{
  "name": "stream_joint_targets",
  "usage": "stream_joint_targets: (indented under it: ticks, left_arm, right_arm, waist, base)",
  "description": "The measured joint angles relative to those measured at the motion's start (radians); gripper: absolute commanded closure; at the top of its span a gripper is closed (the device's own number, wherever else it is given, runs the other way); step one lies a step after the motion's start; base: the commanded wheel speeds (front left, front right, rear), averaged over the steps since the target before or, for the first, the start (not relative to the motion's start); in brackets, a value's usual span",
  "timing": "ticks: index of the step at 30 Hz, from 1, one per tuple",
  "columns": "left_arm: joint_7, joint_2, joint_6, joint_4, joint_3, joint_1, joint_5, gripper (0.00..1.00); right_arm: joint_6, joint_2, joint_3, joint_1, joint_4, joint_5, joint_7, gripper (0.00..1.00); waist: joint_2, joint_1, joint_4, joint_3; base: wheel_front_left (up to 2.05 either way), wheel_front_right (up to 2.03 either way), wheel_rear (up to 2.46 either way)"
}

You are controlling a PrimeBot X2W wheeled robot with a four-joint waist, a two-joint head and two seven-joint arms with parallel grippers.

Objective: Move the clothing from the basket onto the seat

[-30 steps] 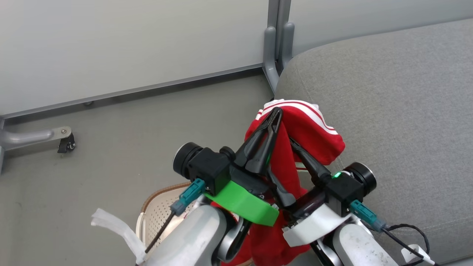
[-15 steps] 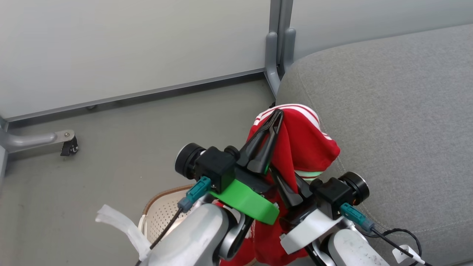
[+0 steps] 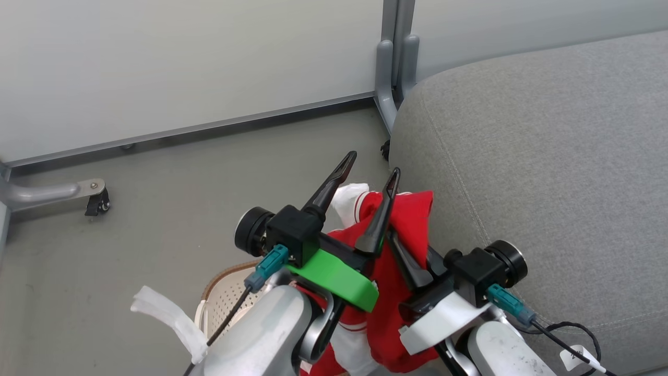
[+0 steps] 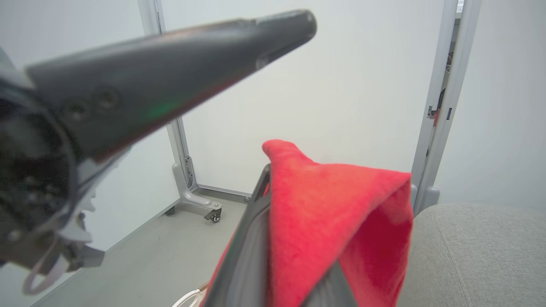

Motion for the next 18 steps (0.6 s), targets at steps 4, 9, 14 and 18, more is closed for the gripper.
stream_joint_targets:
  ticks: [4,9,14,18]
  left_arm:
    - [-0.001,-0.001,0.000,0.004,0.004,0.000,0.004,0.00]
    - [-0.001,-0.002,0.000,0.010,0.007,0.000,0.006,0.00]
    - [-0.001,-0.002,0.000,0.016,0.008,0.000,0.014,0.00]
    - [-0.001,-0.004,0.000,0.017,0.012,0.000,0.023,0.00]
  right_arm:
    - [0.000,-0.002,-0.001,0.000,-0.003,0.001,0.000,1.00]
    - [0.000,-0.003,-0.006,0.000,-0.004,0.002,0.000,1.00]
    - [0.000,-0.006,-0.007,0.000,-0.007,0.002,0.000,1.00]
    - [0.000,-0.009,-0.008,0.000,-0.009,0.002,0.000,1.00]
  waist:
    - [0.0000,0.0000,-0.001,0.003]
    - [0.0000,0.0000,-0.002,0.005]
    - [0.0000,0.0001,-0.003,0.008]
    - [0.0000,0.0000,-0.006,0.010]
  base:
    - [0.00,0.00,0.00]
    - [0.00,0.00,0.00]
    - [0.00,0.00,0.00]
    - [0.00,0.00,0.00]
